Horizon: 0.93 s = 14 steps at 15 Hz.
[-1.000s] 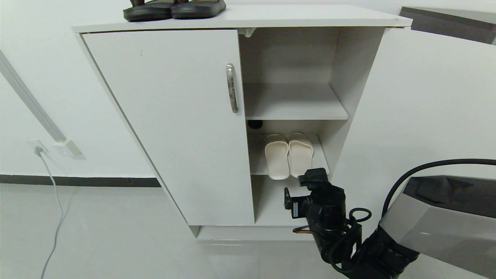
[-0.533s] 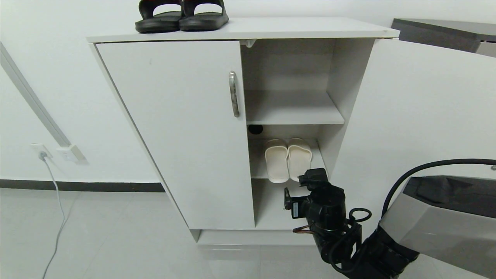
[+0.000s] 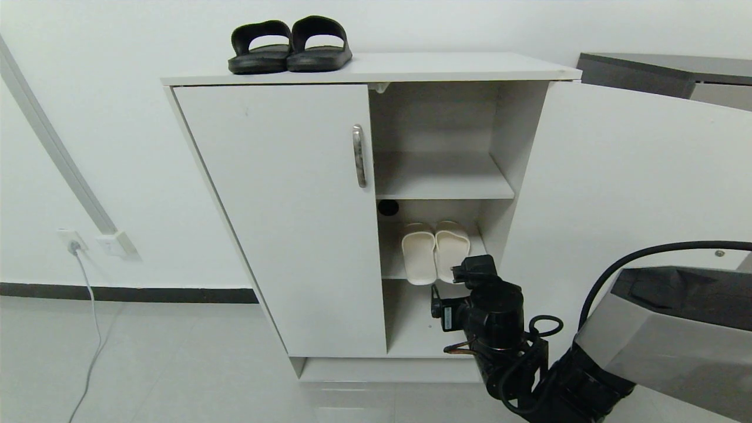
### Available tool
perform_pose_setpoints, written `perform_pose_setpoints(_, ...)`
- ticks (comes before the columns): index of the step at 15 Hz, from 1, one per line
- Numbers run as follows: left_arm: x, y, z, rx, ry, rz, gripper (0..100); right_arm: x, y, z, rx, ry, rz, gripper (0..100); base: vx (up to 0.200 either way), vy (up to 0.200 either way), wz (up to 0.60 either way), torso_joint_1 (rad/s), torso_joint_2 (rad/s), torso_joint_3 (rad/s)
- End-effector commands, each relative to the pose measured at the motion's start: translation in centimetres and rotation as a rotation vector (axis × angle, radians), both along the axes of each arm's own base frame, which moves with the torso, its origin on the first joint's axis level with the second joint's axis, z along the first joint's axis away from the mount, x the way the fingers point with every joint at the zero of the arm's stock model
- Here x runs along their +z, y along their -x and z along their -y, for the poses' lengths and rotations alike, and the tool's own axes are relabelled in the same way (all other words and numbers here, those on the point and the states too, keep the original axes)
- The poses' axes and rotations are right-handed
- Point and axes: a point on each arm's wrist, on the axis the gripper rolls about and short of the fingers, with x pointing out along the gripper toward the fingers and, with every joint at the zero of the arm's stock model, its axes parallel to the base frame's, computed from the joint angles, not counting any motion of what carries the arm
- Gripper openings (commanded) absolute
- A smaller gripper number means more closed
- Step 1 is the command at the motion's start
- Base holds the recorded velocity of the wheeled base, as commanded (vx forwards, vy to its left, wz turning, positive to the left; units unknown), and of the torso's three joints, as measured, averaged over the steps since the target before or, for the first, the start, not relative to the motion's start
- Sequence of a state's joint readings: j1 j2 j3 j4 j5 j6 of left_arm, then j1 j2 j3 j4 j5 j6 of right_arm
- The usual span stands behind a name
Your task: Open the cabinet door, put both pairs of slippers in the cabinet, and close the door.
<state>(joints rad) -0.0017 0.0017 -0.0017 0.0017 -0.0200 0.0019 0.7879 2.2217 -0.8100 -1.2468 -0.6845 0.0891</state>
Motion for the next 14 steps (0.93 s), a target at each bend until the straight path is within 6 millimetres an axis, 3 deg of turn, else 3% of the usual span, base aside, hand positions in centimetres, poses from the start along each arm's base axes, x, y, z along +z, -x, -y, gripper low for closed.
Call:
perform_pose_setpoints(1,0.00,-0.01,0.00,0.000,0.000,-0.001,0,-0.27,-0.02,-0.04,-0.001,0.005,-0.005,100,0.000,0.000,0.00,0.000,0.00,0.000)
perform_pose_setpoints(6,0.00,-0.01,0.00,0.000,-0.001,-0.001,0,-0.22,0.18,-0.23,-0.006,0.005,0.000,100,0.000,0.000,0.00,0.000,0.00,0.000)
perform_pose_setpoints(14,0.00,-0.01,0.00,0.000,-0.001,-0.001,0,-0.20,0.26,-0.14,-0.006,0.005,0.000,100,0.000,0.200,0.00,0.004,0.00,0.002)
